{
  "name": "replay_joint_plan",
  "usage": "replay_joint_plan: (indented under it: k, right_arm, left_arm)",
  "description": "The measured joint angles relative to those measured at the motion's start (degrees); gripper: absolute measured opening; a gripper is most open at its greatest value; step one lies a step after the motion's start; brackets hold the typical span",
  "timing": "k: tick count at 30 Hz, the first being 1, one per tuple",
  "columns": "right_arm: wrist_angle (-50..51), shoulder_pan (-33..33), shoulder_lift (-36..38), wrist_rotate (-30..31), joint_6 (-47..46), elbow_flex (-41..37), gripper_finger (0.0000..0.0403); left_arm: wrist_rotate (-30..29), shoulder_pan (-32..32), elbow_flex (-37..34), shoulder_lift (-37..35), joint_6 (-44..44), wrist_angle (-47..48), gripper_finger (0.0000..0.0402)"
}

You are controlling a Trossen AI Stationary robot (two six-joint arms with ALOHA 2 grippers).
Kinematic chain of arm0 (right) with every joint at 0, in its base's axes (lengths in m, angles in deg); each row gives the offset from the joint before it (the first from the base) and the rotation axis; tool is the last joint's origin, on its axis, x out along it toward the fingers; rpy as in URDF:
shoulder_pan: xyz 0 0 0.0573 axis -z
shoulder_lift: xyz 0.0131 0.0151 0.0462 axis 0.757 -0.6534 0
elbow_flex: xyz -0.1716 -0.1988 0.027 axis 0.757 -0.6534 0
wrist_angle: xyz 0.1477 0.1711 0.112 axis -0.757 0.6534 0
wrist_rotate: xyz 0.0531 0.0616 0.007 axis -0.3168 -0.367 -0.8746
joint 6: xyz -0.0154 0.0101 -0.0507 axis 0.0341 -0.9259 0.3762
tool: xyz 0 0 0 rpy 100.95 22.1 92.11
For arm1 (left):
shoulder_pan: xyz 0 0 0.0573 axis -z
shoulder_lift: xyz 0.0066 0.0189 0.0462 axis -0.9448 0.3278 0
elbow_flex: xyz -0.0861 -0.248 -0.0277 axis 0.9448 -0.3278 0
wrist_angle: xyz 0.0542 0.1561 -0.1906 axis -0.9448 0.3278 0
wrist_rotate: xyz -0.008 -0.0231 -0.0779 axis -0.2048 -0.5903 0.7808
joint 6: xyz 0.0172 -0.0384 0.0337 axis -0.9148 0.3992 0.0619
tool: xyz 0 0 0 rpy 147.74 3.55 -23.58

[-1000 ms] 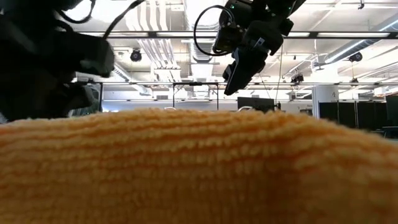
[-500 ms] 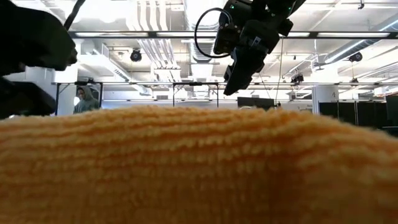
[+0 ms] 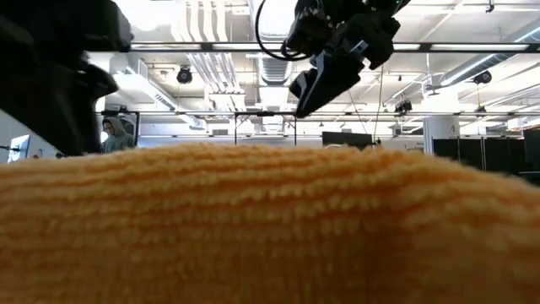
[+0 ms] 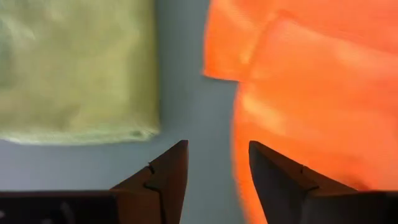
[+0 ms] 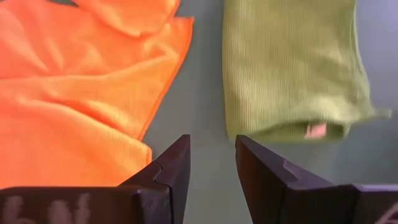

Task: Fold microfiber towels
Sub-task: Put the green microfiber towel into the transparent bin

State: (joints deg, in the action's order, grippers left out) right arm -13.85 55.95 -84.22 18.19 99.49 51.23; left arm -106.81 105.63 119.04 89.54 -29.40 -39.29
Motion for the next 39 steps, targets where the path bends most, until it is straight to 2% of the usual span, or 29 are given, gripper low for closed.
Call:
replay_joint_plan:
  k: [5, 9, 12, 17, 29, 39]
  right_arm:
    - [-3.6, -0.4, -1.5, 3.1, 1.1, 0.0, 0.0118]
    - [-3.6, -0.9, -4.4, 5.7, 1.9, 0.0, 0.0118]
    - [-4.8, -1.3, -5.8, 5.9, 1.3, 0.6, 0.0118]
    - [-5.9, -1.7, -6.6, 6.0, 2.8, 2.0, 0.0118]
    - [-7.5, -1.8, -6.5, 6.0, 3.9, 3.6, 0.0118]
    - [-7.6, -1.8, -6.9, 6.0, 3.9, 3.7, 0.0118]
  left_arm:
    - [-0.5, -4.7, -0.4, 0.3, -8.5, -0.2, 0.0154]
    - [-0.5, -8.4, -0.4, 0.4, -10.7, -0.1, 0.0154]
    - [-0.5, -10.2, -0.6, 0.4, -11.2, -0.2, 0.0154]
    - [-0.1, -11.1, -1.5, 0.7, -17.7, -2.1, 0.0154]
    - [-0.1, -13.6, -9.3, 0.7, -16.0, -12.0, 0.0154]
    - [2.4, -14.6, -9.8, 5.2, -19.4, -18.3, 0.0154]
